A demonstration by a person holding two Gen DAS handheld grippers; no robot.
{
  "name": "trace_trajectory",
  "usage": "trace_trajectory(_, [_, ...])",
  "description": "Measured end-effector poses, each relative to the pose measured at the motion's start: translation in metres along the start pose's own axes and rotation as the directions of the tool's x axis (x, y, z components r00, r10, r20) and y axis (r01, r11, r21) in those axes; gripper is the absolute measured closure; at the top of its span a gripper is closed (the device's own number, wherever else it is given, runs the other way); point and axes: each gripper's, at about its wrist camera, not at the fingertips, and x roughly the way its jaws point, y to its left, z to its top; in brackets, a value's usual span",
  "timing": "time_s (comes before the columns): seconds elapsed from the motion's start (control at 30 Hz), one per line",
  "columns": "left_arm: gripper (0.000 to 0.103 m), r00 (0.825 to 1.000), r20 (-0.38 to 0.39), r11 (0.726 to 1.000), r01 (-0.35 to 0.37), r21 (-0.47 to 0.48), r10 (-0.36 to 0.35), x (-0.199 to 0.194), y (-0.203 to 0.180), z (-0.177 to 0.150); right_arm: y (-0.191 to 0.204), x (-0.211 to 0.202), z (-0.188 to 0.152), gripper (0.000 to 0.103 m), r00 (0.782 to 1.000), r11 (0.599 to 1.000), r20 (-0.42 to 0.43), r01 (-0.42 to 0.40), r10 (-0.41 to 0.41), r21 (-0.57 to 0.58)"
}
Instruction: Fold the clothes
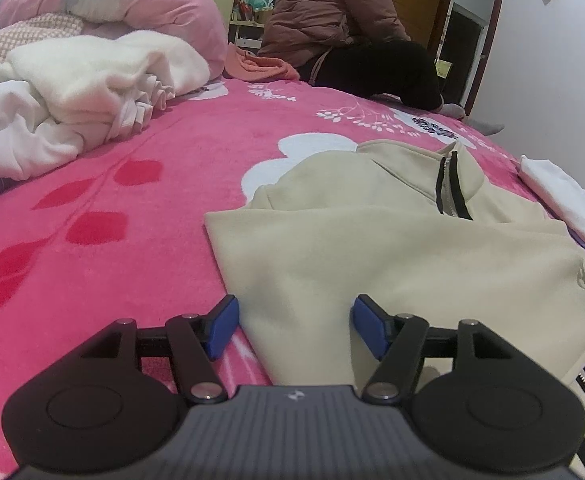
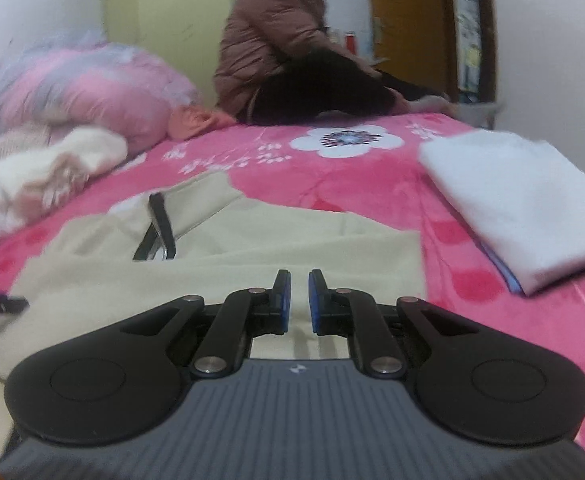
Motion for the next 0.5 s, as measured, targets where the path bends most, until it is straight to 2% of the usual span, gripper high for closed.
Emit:
trace_trajectory(0.23, [0.037, 1.000, 0.003, 1.000, -0.002, 0.005, 0.002, 0.000, 0.000, -0.001, -0.004, 0.040, -0.018, 0.096, 0.994, 0.999, -0.099, 0.038, -0.040, -0.024])
trace_trajectory(0.37, [0.037, 1.000, 0.005, 1.000, -0.003, 0.006, 0.003, 0.000, -0.001, -0.001, 0.003, 0.042, -0.020, 0.096, 0.993, 0.996, -0.099, 0.062, -0.069, -0.070])
trace_trajectory(0.5, [0.037, 1.000, 0.007, 1.000, -0.003, 0.007, 0.003, 0.000, -0.001, -0.001, -0.001, 0.041, -0.020, 0.096, 0.994, 0.998, -0.096, 0.049, -0.053, -0.048])
